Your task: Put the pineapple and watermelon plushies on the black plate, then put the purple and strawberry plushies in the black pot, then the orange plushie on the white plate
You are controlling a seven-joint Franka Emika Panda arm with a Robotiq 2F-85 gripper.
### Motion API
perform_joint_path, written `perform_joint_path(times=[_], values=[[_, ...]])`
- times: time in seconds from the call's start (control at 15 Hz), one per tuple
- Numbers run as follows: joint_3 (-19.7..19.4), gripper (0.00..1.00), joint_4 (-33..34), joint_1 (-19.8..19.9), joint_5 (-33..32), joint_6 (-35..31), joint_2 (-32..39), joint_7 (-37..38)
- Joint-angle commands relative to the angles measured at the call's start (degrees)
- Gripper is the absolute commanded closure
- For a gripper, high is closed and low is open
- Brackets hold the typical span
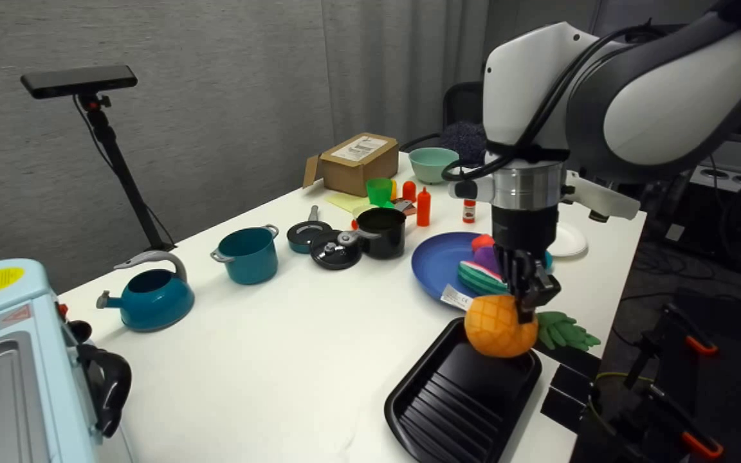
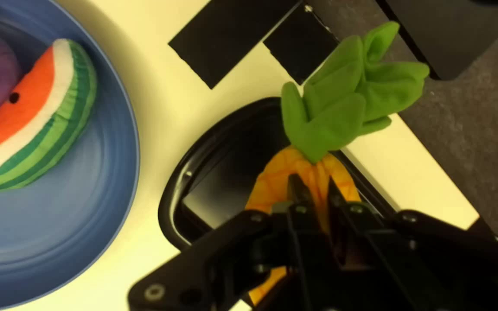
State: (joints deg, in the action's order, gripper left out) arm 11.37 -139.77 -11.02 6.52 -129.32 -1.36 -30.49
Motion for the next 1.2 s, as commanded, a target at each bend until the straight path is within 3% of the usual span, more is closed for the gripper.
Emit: perform_joint_path(times=[0.0, 0.4, 0.47, 0.53, 1.0, 1.13], values=[[-0.1, 0.97, -1.2, -0.1, -4.6, -4.0, 1.7, -2.4], [0.1, 0.97, -2.7, 0.1, -3.9, -12.3, 3.0, 0.3], [0.1, 0.75, -2.4, 0.1, -4.3, -11.5, 3.4, 0.9], [0.1, 0.63, -2.4, 0.1, -4.9, -11.8, 3.7, 1.6], [-0.6, 0.10, 0.2, 1.1, -2.7, -11.9, 3.4, 5.7], [-1.4, 0.00, 1.6, 1.8, -3.7, -12.3, 2.9, 9.3]])
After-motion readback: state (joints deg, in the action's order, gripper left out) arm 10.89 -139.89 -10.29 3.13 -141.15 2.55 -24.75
